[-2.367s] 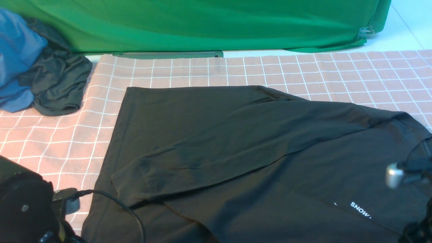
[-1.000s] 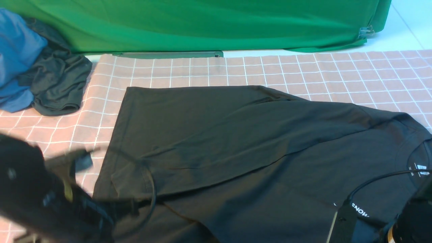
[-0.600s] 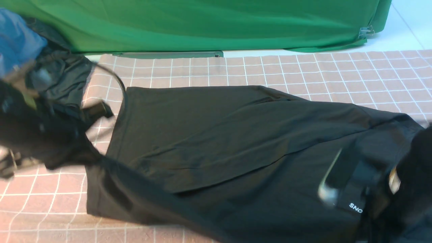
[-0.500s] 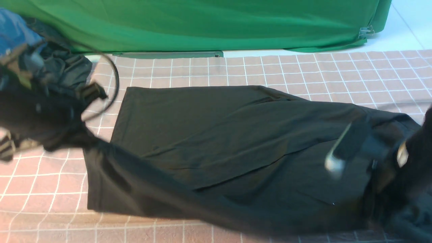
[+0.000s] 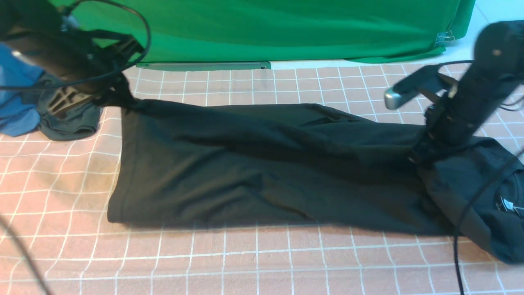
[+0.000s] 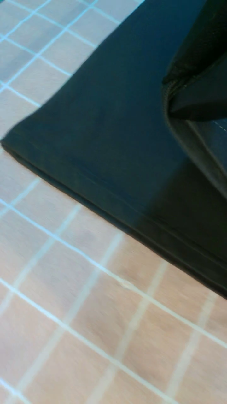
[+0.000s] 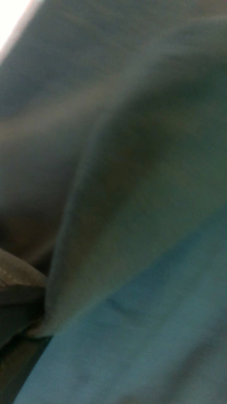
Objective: Fold a long-sleeved shirt over a pink coffee tablecloth.
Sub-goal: 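Fold the black garment in half by bringing its near edge over to the far edge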
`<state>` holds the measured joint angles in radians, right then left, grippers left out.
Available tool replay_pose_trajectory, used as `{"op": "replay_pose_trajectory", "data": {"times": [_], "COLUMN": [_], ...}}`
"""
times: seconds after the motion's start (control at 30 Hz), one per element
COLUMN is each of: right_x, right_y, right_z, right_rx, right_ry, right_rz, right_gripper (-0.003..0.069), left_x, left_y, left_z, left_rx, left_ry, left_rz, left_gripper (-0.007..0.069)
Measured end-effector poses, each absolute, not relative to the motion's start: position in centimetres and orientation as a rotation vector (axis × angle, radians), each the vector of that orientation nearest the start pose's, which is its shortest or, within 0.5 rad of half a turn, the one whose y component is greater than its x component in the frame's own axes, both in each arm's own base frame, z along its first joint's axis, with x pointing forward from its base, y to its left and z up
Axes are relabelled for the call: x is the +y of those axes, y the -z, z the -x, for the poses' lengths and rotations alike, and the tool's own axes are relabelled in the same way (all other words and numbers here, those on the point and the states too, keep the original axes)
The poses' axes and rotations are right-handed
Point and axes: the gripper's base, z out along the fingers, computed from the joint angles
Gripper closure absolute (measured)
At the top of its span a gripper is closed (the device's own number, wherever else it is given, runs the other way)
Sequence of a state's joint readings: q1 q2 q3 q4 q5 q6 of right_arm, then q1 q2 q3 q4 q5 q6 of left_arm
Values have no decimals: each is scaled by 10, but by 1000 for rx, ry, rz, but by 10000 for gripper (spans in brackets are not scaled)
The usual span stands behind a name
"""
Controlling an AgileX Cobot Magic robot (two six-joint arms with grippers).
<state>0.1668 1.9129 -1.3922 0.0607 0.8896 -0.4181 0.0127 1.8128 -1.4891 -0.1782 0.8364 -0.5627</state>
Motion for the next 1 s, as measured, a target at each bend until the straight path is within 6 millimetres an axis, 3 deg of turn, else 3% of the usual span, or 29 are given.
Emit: {"op": "replay_pose_trajectory", "data": {"times": [0.07,0.17,0.2,0.23,0.27,0.4,0.53,0.77,1.0], "right_x": [71,73,74,73,74,79,108,163,166], "right_y": [-196,-192,-195,-196,-202,-222,-230,-218,-179], "right_z": [-399,-414,-418,-419,-422,-419,-409,-412,-423], "right_rx": [2777,2776,2773,2776,2771,2814,2766,2484,2485], "right_ry": [-31,-25,-25,-25,-22,-34,-45,-32,44], "right_rz": [763,701,656,642,606,578,782,1067,1157], "right_gripper": [567,456,388,376,301,205,225,228,261], "left_x": [-7,-7,-6,-6,-6,-6,-6,-6,-6], "left_y": [-259,-247,-244,-243,-242,-246,-248,-248,-247], "left_z": [-414,-424,-426,-426,-428,-430,-430,-429,-428], "left_rx": [2557,2603,2614,2616,2618,2612,2611,2618,2637], "left_ry": [388,369,363,360,360,361,360,356,349], "left_rz": [878,884,887,887,883,862,852,837,813], "left_gripper": [594,594,594,594,594,594,594,594,594]}}
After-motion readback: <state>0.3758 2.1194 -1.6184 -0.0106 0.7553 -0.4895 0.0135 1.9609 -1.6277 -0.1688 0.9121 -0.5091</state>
